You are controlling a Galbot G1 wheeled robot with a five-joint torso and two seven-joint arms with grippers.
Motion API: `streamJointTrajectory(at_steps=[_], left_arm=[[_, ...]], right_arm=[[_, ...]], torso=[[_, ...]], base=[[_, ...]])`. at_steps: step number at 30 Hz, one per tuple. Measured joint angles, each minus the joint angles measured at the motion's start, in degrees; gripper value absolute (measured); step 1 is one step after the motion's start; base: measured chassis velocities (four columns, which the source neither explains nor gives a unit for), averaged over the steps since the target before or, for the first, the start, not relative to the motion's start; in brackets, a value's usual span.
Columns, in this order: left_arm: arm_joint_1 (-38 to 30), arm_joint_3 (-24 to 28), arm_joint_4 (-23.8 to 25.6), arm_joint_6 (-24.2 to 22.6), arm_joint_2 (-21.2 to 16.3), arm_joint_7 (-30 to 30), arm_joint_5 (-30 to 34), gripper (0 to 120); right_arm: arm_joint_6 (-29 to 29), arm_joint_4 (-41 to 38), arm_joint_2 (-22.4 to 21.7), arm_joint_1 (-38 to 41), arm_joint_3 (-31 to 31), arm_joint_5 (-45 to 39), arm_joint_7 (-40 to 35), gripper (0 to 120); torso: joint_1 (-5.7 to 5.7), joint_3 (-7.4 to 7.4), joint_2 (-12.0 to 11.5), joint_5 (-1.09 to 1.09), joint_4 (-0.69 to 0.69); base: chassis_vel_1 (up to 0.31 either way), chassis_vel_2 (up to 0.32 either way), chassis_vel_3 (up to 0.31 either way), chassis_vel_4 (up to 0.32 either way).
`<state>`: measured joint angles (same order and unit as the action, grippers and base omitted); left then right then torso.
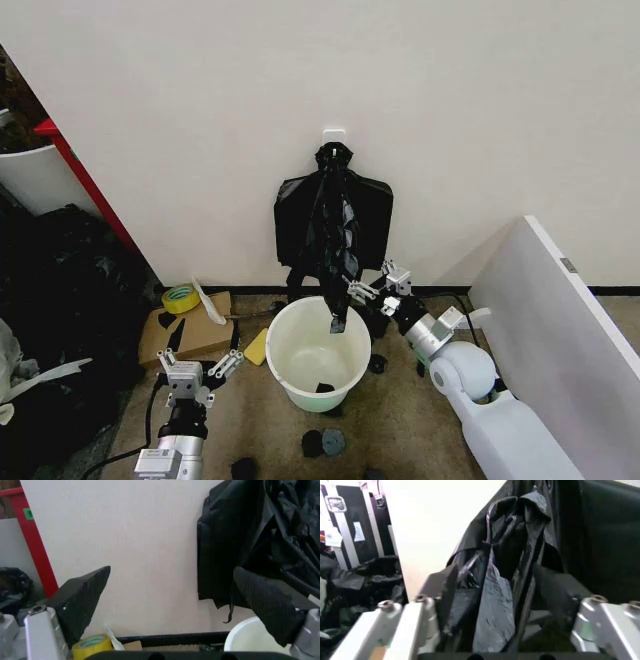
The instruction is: Place the garbage bag over the trash bin.
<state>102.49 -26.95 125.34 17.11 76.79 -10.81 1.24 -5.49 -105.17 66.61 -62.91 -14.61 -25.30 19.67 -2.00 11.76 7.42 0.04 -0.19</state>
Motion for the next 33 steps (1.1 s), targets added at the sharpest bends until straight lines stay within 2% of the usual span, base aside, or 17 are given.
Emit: streamJointTrajectory(at_steps=[2, 3, 8, 9, 14, 19, 24, 29, 30, 33], left_arm=[[-0.13, 0.03, 0.0, 0.0, 0.36, 0.0, -0.01, 97], [-0.13, 0.03, 0.0, 0.0, 0.36, 0.0, -0.01, 97], [-0.11, -0.3, 0.39, 0.0, 0.58, 0.01, 0.11, 97], [-0.11, -0.3, 0.39, 0.0, 0.58, 0.01, 0.11, 97], [-0.01, -0.65, 0.82, 0.1, 0.45, -0.01, 0.35, 97], [-0.13, -0.55, 1.11, 0.11, 0.57, -0.02, 0.43, 97], [-1.45, 0.09, 2.34, -0.54, -0.89, 0.13, 1.46, 97], [-7.64, 0.93, 4.07, -4.24, -6.51, 1.73, 8.24, 97], [-7.64, 0.93, 4.07, -4.24, -6.51, 1.73, 8.24, 97], [-13.48, 2.71, 4.31, -6.59, -11.54, 3.14, 15.57, 97]], right_arm=[[0.11, -0.14, -0.16, 0.2, 0.15, -0.35, 0.28, 45], [0.11, -0.14, -0.16, 0.2, 0.15, -0.35, 0.28, 45], [0.2, 0.84, -0.12, 1.09, 1.01, -0.32, 0.66, 22], [0.2, 0.84, -0.12, 1.09, 1.01, -0.32, 0.66, 22], [0.6, 2.19, 0.38, 2.27, 2.01, -0.34, 0.22, 1], [0.97, 2.08, 0.39, 2.49, 2.03, -1.18, -0.67, 0], [1.49, -3.72, -1.28, -0.86, -0.09, -3.96, -0.85, 0], [2.02, -12.22, -3.18, -6.82, -3.53, -6.32, -0.72, 0], [2.02, -12.22, -3.18, -6.82, -3.53, -6.32, -0.72, 0], [2.07, -15.3, -3.66, -9.15, -5.29, -6.28, -0.42, 0]], torso=[[0.0, 0.0, 0.0, 0.0, 0.0], [0.0, 0.0, 0.0, 0.0, 0.0], [0.0, 0.0, 0.0, 0.0, 0.01], [0.0, 0.0, 0.0, 0.0, 0.01], [0.0, 0.0, 0.0, 0.0, 0.01], [0.0, 0.0, 0.0, 0.0, 0.02], [0.0, -0.01, 0.0, -0.01, 0.01], [0.0, -0.01, 0.0, -0.01, 0.01], [0.0, -0.01, 0.0, -0.01, 0.01], [0.0, -0.01, 0.0, -0.02, -0.01]], base=[[0.0, 0.0, 0.0, 0.0], [0.0, 0.0, 0.0, 0.0], [0.0, 0.0, 0.0, 0.0], [0.0, 0.0, 0.0, 0.0], [0.0, 0.0, 0.0, 0.0], [0.0, 0.0, 0.0, 0.0], [0.0, 0.0, 0.0, 0.0], [0.0, 0.0, 0.0, 0.0], [0.0, 0.0, 0.0, 0.0], [0.0, 0.0, 0.0, 0.0]])
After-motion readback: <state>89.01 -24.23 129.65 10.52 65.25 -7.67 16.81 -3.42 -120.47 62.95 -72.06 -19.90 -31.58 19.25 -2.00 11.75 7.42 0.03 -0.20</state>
